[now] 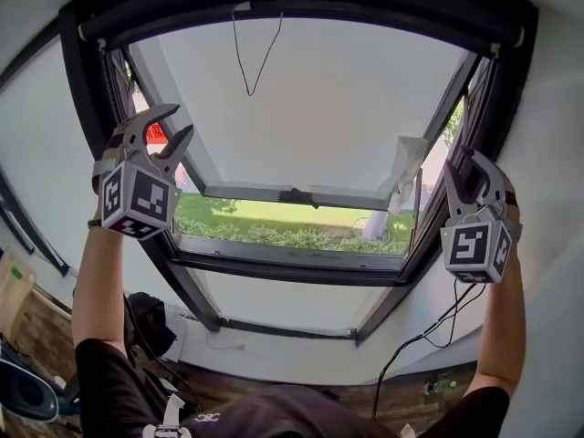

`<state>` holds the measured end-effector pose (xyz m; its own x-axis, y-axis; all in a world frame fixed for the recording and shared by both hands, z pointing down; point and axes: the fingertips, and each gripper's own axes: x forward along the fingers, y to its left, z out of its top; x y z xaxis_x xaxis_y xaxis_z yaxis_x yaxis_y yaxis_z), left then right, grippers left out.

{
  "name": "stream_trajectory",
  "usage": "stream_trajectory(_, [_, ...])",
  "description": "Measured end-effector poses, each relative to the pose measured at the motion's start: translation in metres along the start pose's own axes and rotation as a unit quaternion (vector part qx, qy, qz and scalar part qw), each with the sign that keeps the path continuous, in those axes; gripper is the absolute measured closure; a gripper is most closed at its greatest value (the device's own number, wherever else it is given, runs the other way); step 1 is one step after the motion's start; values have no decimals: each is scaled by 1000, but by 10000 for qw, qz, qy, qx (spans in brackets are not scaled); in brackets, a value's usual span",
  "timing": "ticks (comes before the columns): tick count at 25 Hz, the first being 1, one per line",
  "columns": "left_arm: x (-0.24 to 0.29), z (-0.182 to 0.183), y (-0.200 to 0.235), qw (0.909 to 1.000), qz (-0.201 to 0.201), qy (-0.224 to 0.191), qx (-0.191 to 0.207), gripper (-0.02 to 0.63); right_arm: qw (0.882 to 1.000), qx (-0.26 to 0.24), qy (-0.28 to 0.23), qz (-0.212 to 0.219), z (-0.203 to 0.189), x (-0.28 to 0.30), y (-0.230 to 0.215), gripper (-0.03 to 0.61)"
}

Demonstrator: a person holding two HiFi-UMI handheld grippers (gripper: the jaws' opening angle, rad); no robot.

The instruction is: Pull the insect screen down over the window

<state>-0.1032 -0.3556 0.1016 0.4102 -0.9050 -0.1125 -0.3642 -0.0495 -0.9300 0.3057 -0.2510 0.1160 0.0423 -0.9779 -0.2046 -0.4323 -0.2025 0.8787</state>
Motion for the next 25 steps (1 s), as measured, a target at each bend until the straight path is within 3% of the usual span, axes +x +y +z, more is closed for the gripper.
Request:
stream_trajectory(5, [7,-4,55,9996,65,229,117,445,9999,60,-25,-147,7,13,-47,439])
stream_trajectory(9, [15,-6,87,9984,117,362,429,445,9993,-209,126,-273,9,27,-82,439])
stream_trajectory(14, [33,-8,107,9971,68,441,613,445,9982,-321,259,-432,15,44,-113,443])
stream_trajectory(20, [41,-9,126,9958,130,345,834,445,9919,-991,502,-621,30,66,-132,456])
stream_trajectory(25, [50,-20,147,9955,183,520,771,445,9896,-1011,804,-634,25,81,-152,456])
